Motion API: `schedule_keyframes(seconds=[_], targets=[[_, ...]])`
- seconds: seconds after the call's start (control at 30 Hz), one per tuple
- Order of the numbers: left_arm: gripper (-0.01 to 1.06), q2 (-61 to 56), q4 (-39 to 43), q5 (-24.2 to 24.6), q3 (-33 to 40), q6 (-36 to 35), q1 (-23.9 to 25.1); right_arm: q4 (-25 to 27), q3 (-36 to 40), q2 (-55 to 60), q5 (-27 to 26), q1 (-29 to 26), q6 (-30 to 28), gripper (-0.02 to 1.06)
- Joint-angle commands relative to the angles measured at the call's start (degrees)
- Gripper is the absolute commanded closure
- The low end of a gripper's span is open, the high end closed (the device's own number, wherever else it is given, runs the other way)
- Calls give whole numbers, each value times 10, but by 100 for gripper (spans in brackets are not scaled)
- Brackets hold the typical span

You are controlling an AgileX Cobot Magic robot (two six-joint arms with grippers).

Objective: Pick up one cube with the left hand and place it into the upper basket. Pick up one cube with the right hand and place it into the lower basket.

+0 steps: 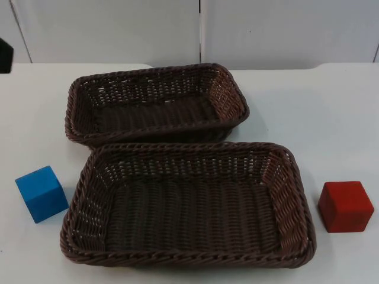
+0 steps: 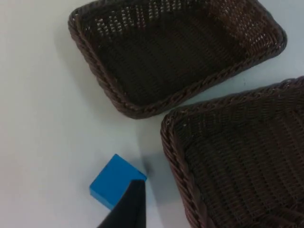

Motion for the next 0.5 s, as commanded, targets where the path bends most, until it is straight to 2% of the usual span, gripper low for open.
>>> schedule_keyframes(seconds=[0.0, 0.13, 0.23, 0.47], targets=[[0, 11, -13, -20, -4, 4, -17, -2, 1, -2, -3, -3, 2, -1], [0, 39, -3, -44, -5, 15, -64, -3, 1, -2, -3, -3, 4, -1], [0, 74, 33, -84, -5, -1, -106, -3, 1, -2, -3, -3, 4, -1], [0, 147, 136, -71, -27, -44, -122, -3, 1, -2, -3, -3, 4, -1]])
